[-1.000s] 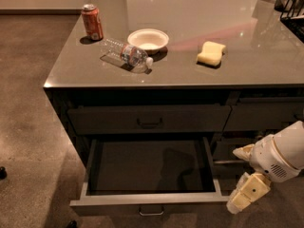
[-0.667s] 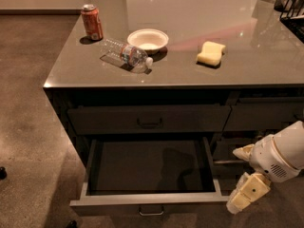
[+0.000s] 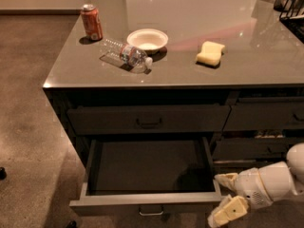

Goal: Close middle drawer

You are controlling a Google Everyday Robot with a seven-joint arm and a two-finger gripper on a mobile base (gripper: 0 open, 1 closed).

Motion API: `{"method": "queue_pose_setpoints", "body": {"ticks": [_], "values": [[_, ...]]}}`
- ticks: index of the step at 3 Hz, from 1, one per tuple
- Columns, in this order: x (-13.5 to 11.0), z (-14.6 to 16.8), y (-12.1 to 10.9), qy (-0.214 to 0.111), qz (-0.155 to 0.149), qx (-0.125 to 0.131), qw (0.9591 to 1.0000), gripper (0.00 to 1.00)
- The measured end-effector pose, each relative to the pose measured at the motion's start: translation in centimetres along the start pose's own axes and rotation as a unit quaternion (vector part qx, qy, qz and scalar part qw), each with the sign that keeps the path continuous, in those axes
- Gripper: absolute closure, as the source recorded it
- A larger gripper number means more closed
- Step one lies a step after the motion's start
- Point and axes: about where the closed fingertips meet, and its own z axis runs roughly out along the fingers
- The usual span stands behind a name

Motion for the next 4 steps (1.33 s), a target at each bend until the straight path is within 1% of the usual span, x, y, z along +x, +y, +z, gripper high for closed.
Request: {"method": "queue_pose_setpoints", "body": {"ticks": [1,2,3,4], "values": [[1.3,2.3,-1.1,-0.049,-0.022,-0.019,0.9984,0.0],[1.5,2.6,-1.1,-0.049,-0.028,-0.022,0.9982,0.0],[1.7,3.2,-1.1,-0.045,-0.025,-0.033,0.9981,0.0],[3.0,5.9,-0.7,-0.051,-0.039,-0.065,0.9958,0.19]]}}
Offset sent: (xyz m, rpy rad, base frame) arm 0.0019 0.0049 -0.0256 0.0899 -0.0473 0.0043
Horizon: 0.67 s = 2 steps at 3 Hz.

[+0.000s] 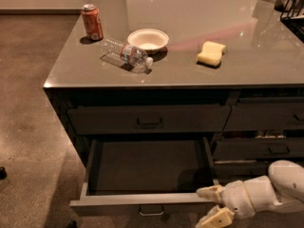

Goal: Close middle drawer

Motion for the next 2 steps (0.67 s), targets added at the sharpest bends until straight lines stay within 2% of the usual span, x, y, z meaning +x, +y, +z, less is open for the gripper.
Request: {"method": "queue_pose_setpoints", "body": {"ticks": [1,2], "values": [[2.1,2.8,0.9,-0.028,-0.041,-0.014,0.9987,0.42],[3.3,4.6,1.7,-0.021,-0.106,-0.008,0.9941,0.65]]}}
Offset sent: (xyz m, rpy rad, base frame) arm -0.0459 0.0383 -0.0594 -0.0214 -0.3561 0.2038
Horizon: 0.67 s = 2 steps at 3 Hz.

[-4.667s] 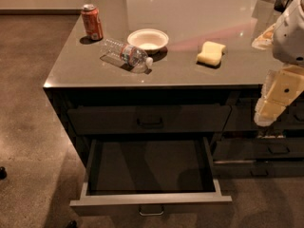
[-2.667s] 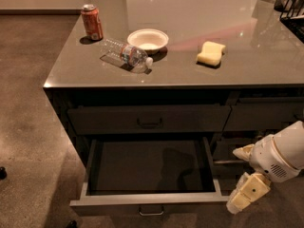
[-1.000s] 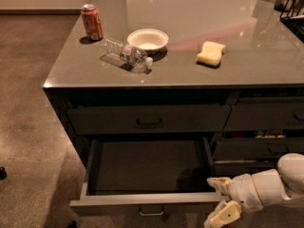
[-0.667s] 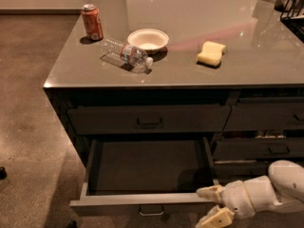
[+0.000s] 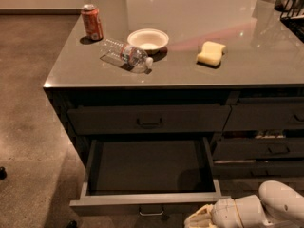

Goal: Close middle drawer

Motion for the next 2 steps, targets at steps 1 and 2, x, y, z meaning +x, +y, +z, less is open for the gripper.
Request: {"method": "queue_pose_setpoints", "body": {"ticks": [1,2], "values": [[0.0,0.1,0.0,0.001,-0.005,-0.001,1.0,0.89],[-0.2,2.5,0.1,-0.02,-0.017,0.003,0.9997,1.0]]}}
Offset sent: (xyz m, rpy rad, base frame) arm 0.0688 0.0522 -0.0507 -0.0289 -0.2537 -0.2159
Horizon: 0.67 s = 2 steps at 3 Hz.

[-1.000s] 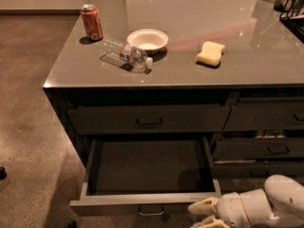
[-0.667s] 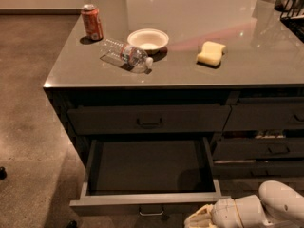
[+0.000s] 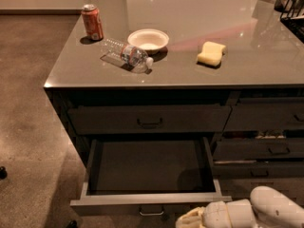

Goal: Close middle drawer

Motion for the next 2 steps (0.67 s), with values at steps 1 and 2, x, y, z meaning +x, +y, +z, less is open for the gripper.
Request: {"method": "queue_pose_setpoints", "body": {"ticks": [1,2], "values": [[0.9,3.6,-2.2,-0.039,-0.03,0.058,0.9971,1.0],[1.5,5.1,-4.5,-0.065,-0.057,0.135,0.9871,1.0]]}}
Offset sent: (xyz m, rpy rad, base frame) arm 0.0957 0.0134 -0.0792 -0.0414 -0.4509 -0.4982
